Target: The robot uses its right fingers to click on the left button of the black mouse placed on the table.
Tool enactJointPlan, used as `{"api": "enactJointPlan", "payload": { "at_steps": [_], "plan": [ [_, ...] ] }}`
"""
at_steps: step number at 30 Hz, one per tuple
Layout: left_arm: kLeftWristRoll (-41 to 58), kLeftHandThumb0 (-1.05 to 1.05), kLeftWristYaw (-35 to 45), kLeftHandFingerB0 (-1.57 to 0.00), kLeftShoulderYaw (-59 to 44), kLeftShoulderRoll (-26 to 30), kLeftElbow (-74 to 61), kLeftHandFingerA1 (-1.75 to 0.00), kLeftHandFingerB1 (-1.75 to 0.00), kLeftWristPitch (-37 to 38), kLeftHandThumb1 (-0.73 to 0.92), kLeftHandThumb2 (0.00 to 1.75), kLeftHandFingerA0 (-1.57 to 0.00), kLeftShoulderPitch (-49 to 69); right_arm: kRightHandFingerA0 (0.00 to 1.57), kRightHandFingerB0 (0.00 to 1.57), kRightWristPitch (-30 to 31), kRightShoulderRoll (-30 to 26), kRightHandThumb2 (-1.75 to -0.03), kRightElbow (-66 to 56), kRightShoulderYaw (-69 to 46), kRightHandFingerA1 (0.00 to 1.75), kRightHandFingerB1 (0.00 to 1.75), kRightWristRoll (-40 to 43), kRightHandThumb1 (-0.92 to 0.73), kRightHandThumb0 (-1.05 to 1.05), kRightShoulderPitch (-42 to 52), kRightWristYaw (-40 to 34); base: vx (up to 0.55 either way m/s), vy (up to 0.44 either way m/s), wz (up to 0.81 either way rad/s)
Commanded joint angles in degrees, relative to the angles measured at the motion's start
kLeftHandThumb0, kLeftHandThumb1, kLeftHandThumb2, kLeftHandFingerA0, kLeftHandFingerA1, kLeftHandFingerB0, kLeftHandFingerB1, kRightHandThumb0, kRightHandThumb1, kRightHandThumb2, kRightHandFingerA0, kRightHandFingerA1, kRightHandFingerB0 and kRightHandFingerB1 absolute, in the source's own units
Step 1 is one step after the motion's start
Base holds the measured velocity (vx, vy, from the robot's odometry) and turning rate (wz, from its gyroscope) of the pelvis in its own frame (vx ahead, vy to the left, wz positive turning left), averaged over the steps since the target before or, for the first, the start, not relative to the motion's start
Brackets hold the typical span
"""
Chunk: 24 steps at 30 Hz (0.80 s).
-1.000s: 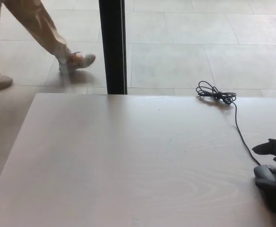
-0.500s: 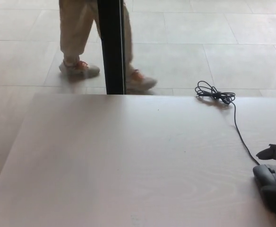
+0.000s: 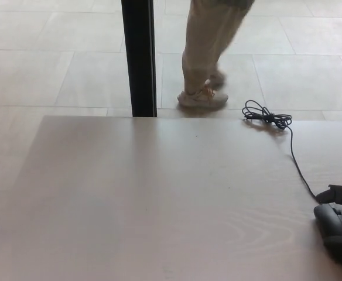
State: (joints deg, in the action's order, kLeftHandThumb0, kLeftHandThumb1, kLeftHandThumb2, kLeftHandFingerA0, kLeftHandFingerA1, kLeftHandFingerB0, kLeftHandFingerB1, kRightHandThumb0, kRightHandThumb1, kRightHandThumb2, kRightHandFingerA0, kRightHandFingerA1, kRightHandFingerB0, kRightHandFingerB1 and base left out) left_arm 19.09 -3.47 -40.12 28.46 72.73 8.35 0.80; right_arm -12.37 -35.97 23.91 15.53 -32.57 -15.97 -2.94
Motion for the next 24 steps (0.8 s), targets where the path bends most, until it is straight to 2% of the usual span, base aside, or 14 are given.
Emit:
{"api": "enactJointPlan", "payload": {
  "at_steps": [1,2,4,6,7,8,13,14,15,16,18,21,24],
  "plan": [
    [1.50,-0.55,0.06,-0.71,-0.63,0.80,0.10,-0.83,-0.57,0.82,0.53,0.56,-0.89,0.17,0.40,0.52,-1.64,-1.07,-0.63,3.05,-0.37,0.49,0.40,-2.51,-0.77,-0.65,0.07,-3.34,0.00,0.000,0.00],
    [1.79,-0.54,-0.40,-0.72,-0.91,0.68,-0.04,-0.91,-0.57,0.87,0.53,0.56,-0.92,0.03,0.38,0.51,-0.76,-1.08,-0.63,3.00,-0.66,0.48,0.39,-2.23,-0.77,-0.65,0.07,-2.50,0.00,0.000,0.00],
    [1.58,-0.55,-0.33,-0.64,-0.75,0.87,0.06,-0.81,-0.55,0.53,0.53,0.56,-0.86,-0.01,0.38,0.51,-0.67,-1.35,-0.63,3.47,-0.80,0.48,0.39,-2.51,-0.78,-0.65,-0.20,-2.42,0.00,0.000,0.00],
    [1.13,-0.53,-0.64,-0.65,-0.41,0.99,0.12,-0.79,-0.55,0.73,0.54,0.56,-0.86,0.02,0.38,0.51,-0.71,-1.26,-0.63,3.38,-1.17,0.47,0.39,-2.07,-0.77,-0.65,-0.21,-1.94,0.00,0.000,0.00],
    [0.81,-0.54,-1.12,-0.65,-0.11,1.02,0.12,-0.81,-0.55,0.65,0.54,0.56,-0.87,-0.06,0.39,0.52,-1.41,-1.35,-0.63,3.66,-1.19,0.48,0.40,-2.28,-0.77,-0.65,-0.21,-2.61,0.00,0.000,0.00],
    [1.63,-0.53,-0.29,-0.70,-0.74,0.82,0.00,-0.95,-0.57,0.88,0.54,0.56,-0.92,-0.06,0.39,0.52,-1.27,-1.26,-0.63,3.37,-1.17,0.46,0.39,-2.61,-0.76,-0.64,0.04,-2.87,0.00,0.000,0.00],
    [1.87,-0.55,0.19,-0.69,-1.01,0.62,0.10,-0.96,-0.57,0.86,0.53,0.56,-0.92,0.11,0.42,0.53,-2.32,-0.91,-0.63,4.62,-0.51,0.44,0.39,-3.39,-0.76,-0.63,-0.14,-3.52,0.00,0.000,0.00],
    [2.13,-0.55,0.43,-0.65,-1.29,0.62,0.15,-0.89,-0.56,0.79,0.54,0.56,-0.89,0.09,0.43,0.54,-2.88,-0.66,-0.63,5.03,-0.35,0.45,0.40,-3.58,-0.75,-0.62,-0.14,-4.18,0.00,0.000,0.00],
    [2.23,-0.55,0.54,-0.65,-1.41,0.62,0.18,-0.89,-0.56,0.76,0.54,0.56,-0.89,0.08,0.43,0.54,-3.14,-0.55,-0.63,5.22,-0.29,0.45,0.40,-3.67,-0.75,-0.62,-0.15,-4.48,0.00,0.000,0.00],
    [1.89,-0.53,0.27,-0.64,-1.15,0.85,0.27,-0.79,-0.55,0.40,0.55,0.57,-0.87,-0.05,0.43,0.55,-3.50,-0.41,-0.63,5.35,0.12,0.46,0.40,-4.25,-0.75,-0.61,-0.20,-5.00,0.00,0.000,0.00],
    [1.92,-0.52,0.31,-0.67,-1.15,0.96,0.21,-0.75,-0.55,0.59,0.55,0.56,-0.85,-0.12,0.44,0.56,-4.52,0.04,-0.62,6.40,0.39,0.47,0.41,-4.67,-0.74,-0.62,-0.48,-6.60,0.00,0.000,0.00],
    [1.98,-0.55,0.29,-0.69,-1.08,0.96,0.25,-0.87,-0.56,0.67,0.54,0.56,-0.90,-0.19,0.40,0.54,-4.69,0.27,-0.63,7.00,0.75,0.48,0.40,-4.68,-0.76,-0.63,-0.76,-6.55,0.00,0.000,0.00],
    [2.07,-0.55,0.69,-0.66,-1.06,0.88,0.38,-0.80,-0.55,0.92,0.55,0.56,-0.88,-0.09,0.38,0.53,-3.65,0.11,-0.63,6.15,0.93,0.47,0.40,-4.80,-0.76,-0.63,-0.42,-5.29,0.00,0.000,0.00]
  ]
}}
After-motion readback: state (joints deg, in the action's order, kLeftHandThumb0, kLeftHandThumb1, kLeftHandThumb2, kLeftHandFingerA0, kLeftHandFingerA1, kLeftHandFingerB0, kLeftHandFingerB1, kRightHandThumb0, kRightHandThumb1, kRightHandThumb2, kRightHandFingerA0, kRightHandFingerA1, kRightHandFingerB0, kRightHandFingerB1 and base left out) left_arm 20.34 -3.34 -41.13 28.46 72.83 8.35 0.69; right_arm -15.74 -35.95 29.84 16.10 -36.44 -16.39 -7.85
